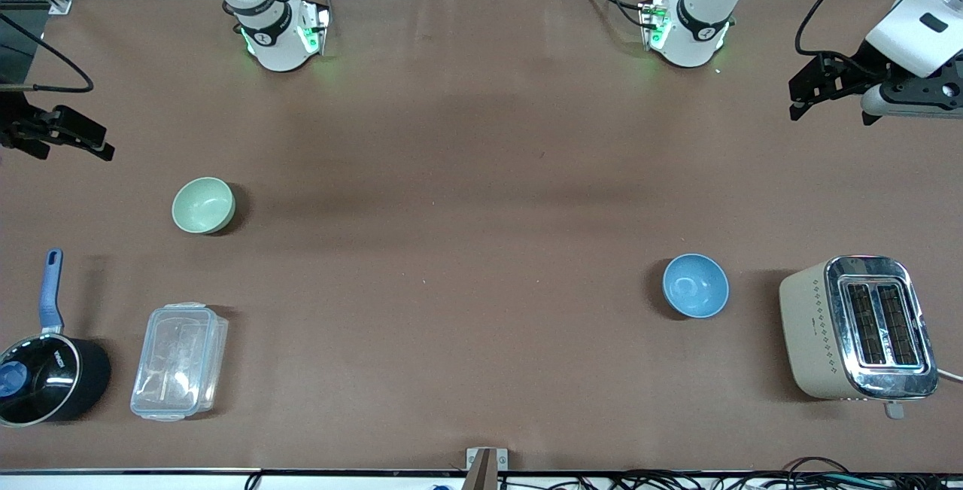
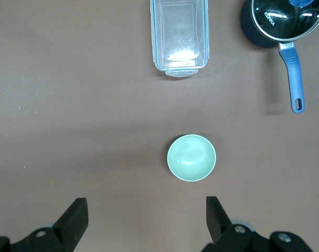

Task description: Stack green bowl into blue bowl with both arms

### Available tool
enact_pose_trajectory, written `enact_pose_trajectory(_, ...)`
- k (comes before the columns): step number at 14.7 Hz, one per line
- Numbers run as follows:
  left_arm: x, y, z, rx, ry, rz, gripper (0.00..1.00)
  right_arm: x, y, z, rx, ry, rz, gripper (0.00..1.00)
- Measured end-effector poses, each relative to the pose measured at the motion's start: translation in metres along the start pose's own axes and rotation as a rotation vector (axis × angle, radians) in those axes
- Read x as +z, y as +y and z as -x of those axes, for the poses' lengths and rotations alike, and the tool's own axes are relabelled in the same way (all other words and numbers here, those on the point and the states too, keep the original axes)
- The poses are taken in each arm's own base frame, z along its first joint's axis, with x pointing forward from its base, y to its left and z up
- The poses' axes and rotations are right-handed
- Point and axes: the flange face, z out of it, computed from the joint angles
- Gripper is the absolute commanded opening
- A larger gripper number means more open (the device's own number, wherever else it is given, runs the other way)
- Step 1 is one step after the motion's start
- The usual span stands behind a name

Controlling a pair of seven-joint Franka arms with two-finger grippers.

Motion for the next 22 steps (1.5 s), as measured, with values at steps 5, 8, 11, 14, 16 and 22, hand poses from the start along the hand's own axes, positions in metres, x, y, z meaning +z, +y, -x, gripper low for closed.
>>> enact_pose_trajectory(5, 0.0, -0.002, -0.003, -0.004, 0.001, 0.001, 1.0, 0.0, 0.002, 0.0, 0.004, -0.002, 0.0, 0.99)
enact_pose_trajectory(8, 0.012, -0.002, -0.017, -0.003, -0.019, 0.002, 1.0, 0.0, 0.002, 0.0, 0.004, -0.001, 0.0, 0.98)
enact_pose_trajectory(11, 0.058, -0.003, -0.043, -0.012, -0.073, 0.003, 1.0, 0.003, 0.01, 0.0, 0.018, -0.007, 0.0, 0.98)
enact_pose_trajectory(14, 0.13, -0.021, -0.075, -0.045, -0.055, 0.007, 1.0, 0.028, 0.038, 0.0, 0.058, -0.037, -0.002, 0.98)
enact_pose_trajectory(16, 0.184, -0.026, -0.084, -0.052, -0.019, 0.011, 1.0, 0.06, 0.071, 0.0, 0.05, -0.046, -0.007, 0.98)
enact_pose_trajectory(22, 0.313, -0.018, -0.102, -0.041, 0.066, 0.025, 0.93, 0.191, 0.156, 0.033, 0.048, -0.088, -0.086, 0.97)
